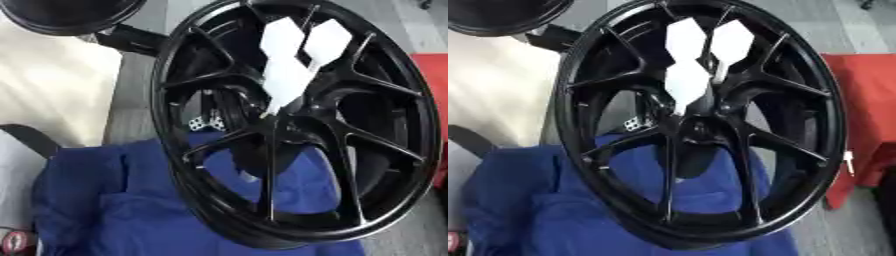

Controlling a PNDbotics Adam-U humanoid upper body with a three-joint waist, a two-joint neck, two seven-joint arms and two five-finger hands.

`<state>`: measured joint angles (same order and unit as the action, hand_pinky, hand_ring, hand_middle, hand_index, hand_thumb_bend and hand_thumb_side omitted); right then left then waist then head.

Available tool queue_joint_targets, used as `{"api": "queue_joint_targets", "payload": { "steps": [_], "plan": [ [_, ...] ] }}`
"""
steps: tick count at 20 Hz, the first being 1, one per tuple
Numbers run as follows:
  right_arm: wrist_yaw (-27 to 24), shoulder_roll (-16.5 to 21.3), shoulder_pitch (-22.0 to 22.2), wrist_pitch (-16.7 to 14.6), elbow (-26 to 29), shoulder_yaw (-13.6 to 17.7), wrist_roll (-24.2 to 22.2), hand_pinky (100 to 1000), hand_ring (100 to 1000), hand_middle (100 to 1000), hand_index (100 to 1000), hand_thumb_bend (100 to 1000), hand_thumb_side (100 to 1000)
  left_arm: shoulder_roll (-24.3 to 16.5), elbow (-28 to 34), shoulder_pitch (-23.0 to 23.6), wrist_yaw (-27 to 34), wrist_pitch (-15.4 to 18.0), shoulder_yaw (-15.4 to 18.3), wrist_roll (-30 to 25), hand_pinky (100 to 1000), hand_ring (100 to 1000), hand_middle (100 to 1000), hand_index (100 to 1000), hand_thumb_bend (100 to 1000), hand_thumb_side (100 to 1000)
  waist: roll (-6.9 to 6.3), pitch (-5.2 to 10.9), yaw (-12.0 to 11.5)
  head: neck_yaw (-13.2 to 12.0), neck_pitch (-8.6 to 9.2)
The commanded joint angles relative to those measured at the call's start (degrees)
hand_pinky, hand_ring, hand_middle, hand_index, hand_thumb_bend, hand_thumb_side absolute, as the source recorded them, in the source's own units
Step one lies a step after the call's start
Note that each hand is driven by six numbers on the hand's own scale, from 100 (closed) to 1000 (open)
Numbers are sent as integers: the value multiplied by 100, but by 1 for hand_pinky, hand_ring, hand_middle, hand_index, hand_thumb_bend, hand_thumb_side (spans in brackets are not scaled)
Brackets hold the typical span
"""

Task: Pull the pin out of the wheel hub.

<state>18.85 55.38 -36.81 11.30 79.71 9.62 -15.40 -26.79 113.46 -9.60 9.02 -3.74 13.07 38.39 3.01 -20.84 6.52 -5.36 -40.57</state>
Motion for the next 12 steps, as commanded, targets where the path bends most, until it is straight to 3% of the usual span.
{"api": "queue_joint_targets", "payload": {
  "steps": [1,4,7,12],
  "plan": [
    [-393,113,-106,-62,597,-69,270,746,670,719,766,100,560,-162,114,-49,-21,13,45,-7,776,726,693,726,560,557,1,157,-15,23,97],
    [-724,50,-137,-19,1160,-236,575,745,668,716,766,100,582,-167,114,-59,-27,22,36,-18,775,726,693,726,559,557,2,160,-37,42,113],
    [-1000,-12,-190,49,1734,-450,810,747,662,707,769,100,693,-166,114,-73,-26,27,25,-30,775,726,693,726,560,557,5,163,-59,58,127],
    [-1382,-195,-357,222,2417,-813,1050,748,656,702,769,100,759,-170,114,-102,-23,39,1,-56,775,726,693,726,561,557,4,178,-97,96,126]
  ]
}}
